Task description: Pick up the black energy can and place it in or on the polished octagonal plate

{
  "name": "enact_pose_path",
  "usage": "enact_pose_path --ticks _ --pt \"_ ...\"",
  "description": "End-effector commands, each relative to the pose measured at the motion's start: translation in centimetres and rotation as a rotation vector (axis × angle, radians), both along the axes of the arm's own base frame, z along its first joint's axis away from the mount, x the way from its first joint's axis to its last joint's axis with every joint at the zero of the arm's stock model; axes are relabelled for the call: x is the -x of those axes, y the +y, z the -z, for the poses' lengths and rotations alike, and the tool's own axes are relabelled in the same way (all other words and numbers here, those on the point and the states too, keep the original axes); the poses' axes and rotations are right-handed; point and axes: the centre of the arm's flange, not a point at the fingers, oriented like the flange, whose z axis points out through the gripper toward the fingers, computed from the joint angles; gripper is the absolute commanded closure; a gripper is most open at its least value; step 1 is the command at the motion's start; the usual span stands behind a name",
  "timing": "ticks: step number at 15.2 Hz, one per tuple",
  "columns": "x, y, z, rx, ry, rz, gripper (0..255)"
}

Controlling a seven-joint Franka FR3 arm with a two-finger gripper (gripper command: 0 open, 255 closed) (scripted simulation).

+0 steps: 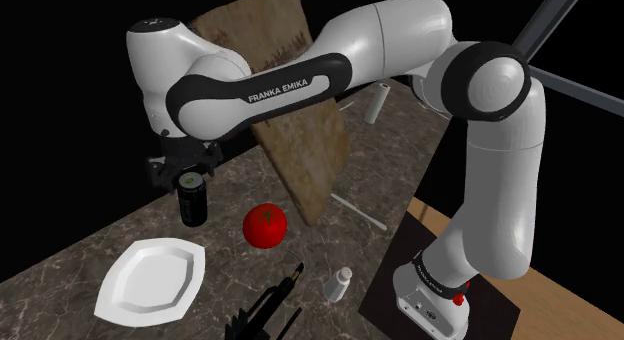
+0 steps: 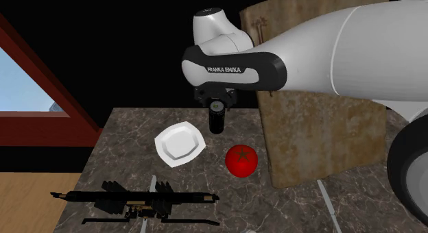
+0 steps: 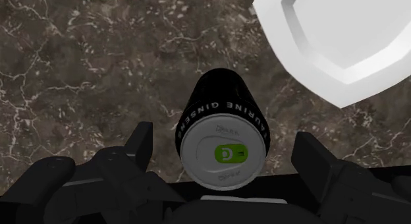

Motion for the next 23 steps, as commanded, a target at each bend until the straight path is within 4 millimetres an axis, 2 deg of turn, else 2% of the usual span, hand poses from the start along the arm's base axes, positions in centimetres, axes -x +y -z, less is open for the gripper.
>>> enact_pose_path --ticks 1,2,10,11,20,23 --pt "0.1 0.0 1.0 0.0 0.0 0.0 0" --pt "0.1 -0.1 1.8 0.0 0.0 0.0 0" --pt "0.1 -0.1 1.8 0.0 0.0 0.0 0" --pt "0.1 -0.1 1.8 0.0 0.0 0.0 255" --pt "0.1 -0.1 1.8 0.0 0.0 0.0 255" --pt "0.1 -0.1 0.2 0.0 0.0 0.0 255"
